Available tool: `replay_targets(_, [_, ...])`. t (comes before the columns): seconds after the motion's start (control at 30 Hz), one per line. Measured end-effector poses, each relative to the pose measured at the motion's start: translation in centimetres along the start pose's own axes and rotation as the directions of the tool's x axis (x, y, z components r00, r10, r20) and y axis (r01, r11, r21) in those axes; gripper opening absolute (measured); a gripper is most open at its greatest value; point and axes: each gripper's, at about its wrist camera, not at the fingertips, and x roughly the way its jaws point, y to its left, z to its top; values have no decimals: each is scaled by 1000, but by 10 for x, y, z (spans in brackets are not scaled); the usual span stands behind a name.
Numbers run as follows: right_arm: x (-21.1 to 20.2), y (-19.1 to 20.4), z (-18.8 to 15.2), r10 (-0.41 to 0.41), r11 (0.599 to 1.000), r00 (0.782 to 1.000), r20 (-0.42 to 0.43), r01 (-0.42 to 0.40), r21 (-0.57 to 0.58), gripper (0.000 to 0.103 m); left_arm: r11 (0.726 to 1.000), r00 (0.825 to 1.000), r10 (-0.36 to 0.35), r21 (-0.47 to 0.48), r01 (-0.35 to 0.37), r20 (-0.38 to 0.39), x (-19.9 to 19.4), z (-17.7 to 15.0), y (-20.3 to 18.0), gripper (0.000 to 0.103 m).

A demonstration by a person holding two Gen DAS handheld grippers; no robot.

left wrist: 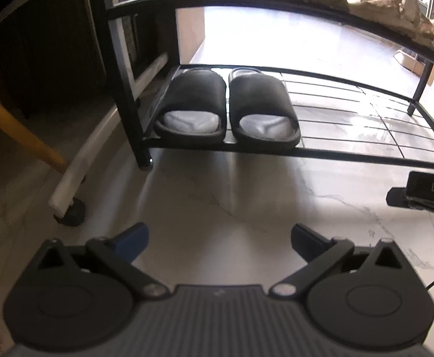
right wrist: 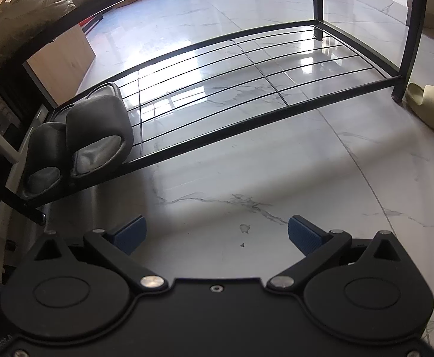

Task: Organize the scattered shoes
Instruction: 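Turn both tools away from the rack toward the beige slides on the floor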

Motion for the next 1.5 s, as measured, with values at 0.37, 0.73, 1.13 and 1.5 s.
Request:
replay_targets(0.37, [-2,7,0,-43,996,999,18,45,-81,103,999,998,-31,8,31,-59,2,0,-7,102])
replay_targets(0.73, [7,16,2,-63,986,998,-28,58,-154,103,1000,989,5,-14,-7,-148,-5,1,-10,102])
replay_targets(1.13, [10,21,-3,-113,969,993,-27,104,-223,103,1000,986,11,6,-10,-167,1,-2,-9,102])
replay_targets(1.5, [6,9,7,-145,976,989,11,145,-163,103,998,992,16,55,-9,-124,-10,2,-25,102])
